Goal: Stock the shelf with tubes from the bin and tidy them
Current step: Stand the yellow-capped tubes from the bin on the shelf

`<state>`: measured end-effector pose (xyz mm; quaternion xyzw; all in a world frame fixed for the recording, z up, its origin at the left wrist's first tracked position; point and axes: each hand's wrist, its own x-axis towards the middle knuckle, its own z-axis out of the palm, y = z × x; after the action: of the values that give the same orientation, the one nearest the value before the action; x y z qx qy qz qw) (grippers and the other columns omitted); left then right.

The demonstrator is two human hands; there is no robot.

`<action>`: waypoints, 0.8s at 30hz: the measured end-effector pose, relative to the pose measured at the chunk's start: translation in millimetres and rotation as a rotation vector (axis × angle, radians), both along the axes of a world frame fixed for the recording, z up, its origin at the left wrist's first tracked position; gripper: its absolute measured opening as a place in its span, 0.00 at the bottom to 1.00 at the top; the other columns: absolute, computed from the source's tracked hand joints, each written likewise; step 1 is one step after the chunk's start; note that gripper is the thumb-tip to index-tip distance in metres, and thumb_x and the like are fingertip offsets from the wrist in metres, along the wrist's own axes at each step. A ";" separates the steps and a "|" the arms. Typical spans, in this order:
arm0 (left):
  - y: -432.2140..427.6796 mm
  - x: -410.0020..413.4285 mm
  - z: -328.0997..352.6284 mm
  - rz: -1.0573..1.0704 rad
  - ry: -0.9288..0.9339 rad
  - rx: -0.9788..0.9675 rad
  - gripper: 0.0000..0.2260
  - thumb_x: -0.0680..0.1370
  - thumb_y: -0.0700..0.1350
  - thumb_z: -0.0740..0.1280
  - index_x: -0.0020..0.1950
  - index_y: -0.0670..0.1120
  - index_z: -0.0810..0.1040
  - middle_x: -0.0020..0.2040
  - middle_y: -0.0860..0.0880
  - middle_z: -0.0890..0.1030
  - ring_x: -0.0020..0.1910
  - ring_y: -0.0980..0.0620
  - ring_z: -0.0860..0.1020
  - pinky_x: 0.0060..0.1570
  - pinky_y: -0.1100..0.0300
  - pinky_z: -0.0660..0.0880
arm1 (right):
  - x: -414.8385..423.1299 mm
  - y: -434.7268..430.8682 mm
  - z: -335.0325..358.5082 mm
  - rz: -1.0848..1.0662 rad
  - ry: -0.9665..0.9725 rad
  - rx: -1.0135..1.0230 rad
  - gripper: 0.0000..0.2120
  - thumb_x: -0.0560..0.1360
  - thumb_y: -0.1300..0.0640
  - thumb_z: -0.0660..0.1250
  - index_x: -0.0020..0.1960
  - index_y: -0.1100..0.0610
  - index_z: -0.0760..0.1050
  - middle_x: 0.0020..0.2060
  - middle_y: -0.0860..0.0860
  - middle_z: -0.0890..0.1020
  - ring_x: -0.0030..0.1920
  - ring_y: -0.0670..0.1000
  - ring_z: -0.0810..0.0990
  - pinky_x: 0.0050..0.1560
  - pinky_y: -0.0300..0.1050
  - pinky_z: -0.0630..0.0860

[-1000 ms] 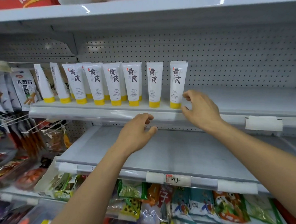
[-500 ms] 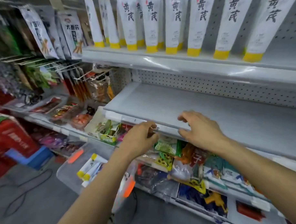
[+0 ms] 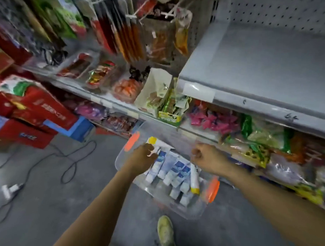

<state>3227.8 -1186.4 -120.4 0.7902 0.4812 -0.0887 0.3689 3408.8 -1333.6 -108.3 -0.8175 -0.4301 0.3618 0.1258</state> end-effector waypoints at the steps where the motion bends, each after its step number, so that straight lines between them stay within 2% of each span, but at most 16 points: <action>1: 12.7 -3.5 -17.9 -0.014 0.049 -0.002 0.16 0.79 0.47 0.66 0.65 0.43 0.75 0.62 0.42 0.79 0.60 0.45 0.77 0.58 0.59 0.69 | -4.0 5.5 -23.1 -0.039 0.027 -0.055 0.07 0.73 0.54 0.68 0.42 0.54 0.70 0.40 0.51 0.77 0.45 0.54 0.78 0.46 0.47 0.74; 3: 34.8 -6.6 -53.4 -0.045 0.151 0.008 0.18 0.80 0.47 0.64 0.68 0.43 0.72 0.66 0.42 0.76 0.64 0.44 0.74 0.60 0.58 0.67 | -9.0 12.0 -68.1 -0.116 0.083 -0.161 0.09 0.74 0.54 0.67 0.39 0.55 0.70 0.41 0.53 0.76 0.47 0.56 0.78 0.45 0.46 0.72; 4: 43.0 -7.3 -70.9 -0.046 0.191 -0.001 0.19 0.80 0.47 0.62 0.70 0.42 0.70 0.67 0.41 0.74 0.66 0.43 0.72 0.62 0.57 0.67 | -11.1 13.9 -87.5 -0.152 0.101 -0.220 0.07 0.75 0.54 0.67 0.42 0.56 0.72 0.44 0.54 0.77 0.50 0.57 0.78 0.46 0.46 0.72; 5: 49.6 -6.8 -88.6 -0.041 0.225 -0.020 0.20 0.80 0.46 0.62 0.70 0.41 0.68 0.68 0.40 0.73 0.67 0.42 0.71 0.62 0.56 0.66 | -12.6 14.6 -105.9 -0.193 0.114 -0.273 0.08 0.75 0.54 0.67 0.48 0.58 0.74 0.50 0.56 0.78 0.53 0.58 0.78 0.48 0.45 0.72; 7: 57.1 -4.3 -121.4 -0.048 0.296 -0.049 0.21 0.80 0.45 0.61 0.71 0.37 0.65 0.68 0.36 0.70 0.67 0.39 0.69 0.64 0.54 0.65 | -15.3 13.9 -139.0 -0.275 0.126 -0.391 0.19 0.76 0.54 0.67 0.62 0.63 0.70 0.61 0.61 0.76 0.61 0.60 0.76 0.54 0.46 0.72; 8: 59.4 -3.5 -137.4 -0.056 0.331 -0.050 0.23 0.80 0.45 0.61 0.71 0.35 0.63 0.68 0.35 0.69 0.67 0.38 0.69 0.64 0.54 0.65 | -17.1 13.1 -152.1 -0.313 0.132 -0.433 0.22 0.76 0.54 0.67 0.66 0.64 0.68 0.64 0.62 0.74 0.63 0.61 0.75 0.56 0.45 0.72; 11: 62.7 -0.8 -178.3 -0.077 0.407 -0.002 0.28 0.79 0.45 0.63 0.73 0.33 0.57 0.69 0.35 0.66 0.68 0.36 0.67 0.67 0.51 0.63 | -21.9 11.3 -190.0 -0.438 0.176 -0.498 0.28 0.76 0.55 0.68 0.70 0.66 0.64 0.68 0.62 0.72 0.66 0.61 0.73 0.60 0.47 0.71; 14: 62.7 4.4 -205.8 -0.064 0.458 0.061 0.33 0.79 0.47 0.62 0.76 0.36 0.50 0.72 0.38 0.63 0.70 0.37 0.65 0.66 0.48 0.64 | -29.1 10.8 -219.5 -0.512 0.189 -0.523 0.30 0.76 0.55 0.67 0.71 0.68 0.61 0.68 0.63 0.71 0.66 0.62 0.73 0.60 0.47 0.71; 16: 62.5 8.3 -217.9 -0.054 0.493 0.165 0.32 0.80 0.48 0.62 0.76 0.37 0.51 0.72 0.39 0.64 0.70 0.39 0.65 0.65 0.49 0.65 | -34.6 10.5 -233.2 -0.531 0.189 -0.527 0.31 0.77 0.56 0.67 0.71 0.69 0.58 0.68 0.64 0.70 0.66 0.61 0.72 0.59 0.47 0.70; 20: 63.6 10.3 -226.6 -0.131 0.545 0.335 0.28 0.80 0.49 0.64 0.73 0.38 0.57 0.70 0.40 0.66 0.67 0.39 0.69 0.63 0.49 0.67 | -44.1 10.3 -249.3 -0.567 0.138 -0.563 0.34 0.77 0.59 0.64 0.73 0.70 0.48 0.70 0.65 0.67 0.69 0.64 0.68 0.65 0.49 0.66; 22: 66.6 12.2 -221.2 -0.123 0.535 0.328 0.24 0.79 0.47 0.64 0.70 0.39 0.61 0.68 0.40 0.69 0.66 0.40 0.70 0.62 0.49 0.68 | -46.2 12.1 -249.5 -0.581 0.125 -0.566 0.38 0.76 0.57 0.66 0.73 0.70 0.46 0.69 0.64 0.68 0.68 0.64 0.68 0.65 0.49 0.66; 24: 68.4 15.7 -214.5 -0.020 0.508 0.193 0.24 0.78 0.47 0.63 0.71 0.39 0.62 0.68 0.40 0.68 0.68 0.40 0.69 0.63 0.48 0.68 | -46.2 14.2 -241.8 -0.659 0.189 -0.544 0.42 0.72 0.54 0.71 0.72 0.69 0.48 0.66 0.62 0.71 0.66 0.63 0.71 0.64 0.49 0.68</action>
<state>3243.4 -1118.0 -334.9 0.7790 0.5566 -0.2414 0.1584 3362.5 -1319.4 -350.1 -0.8779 -0.0218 0.4753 0.0536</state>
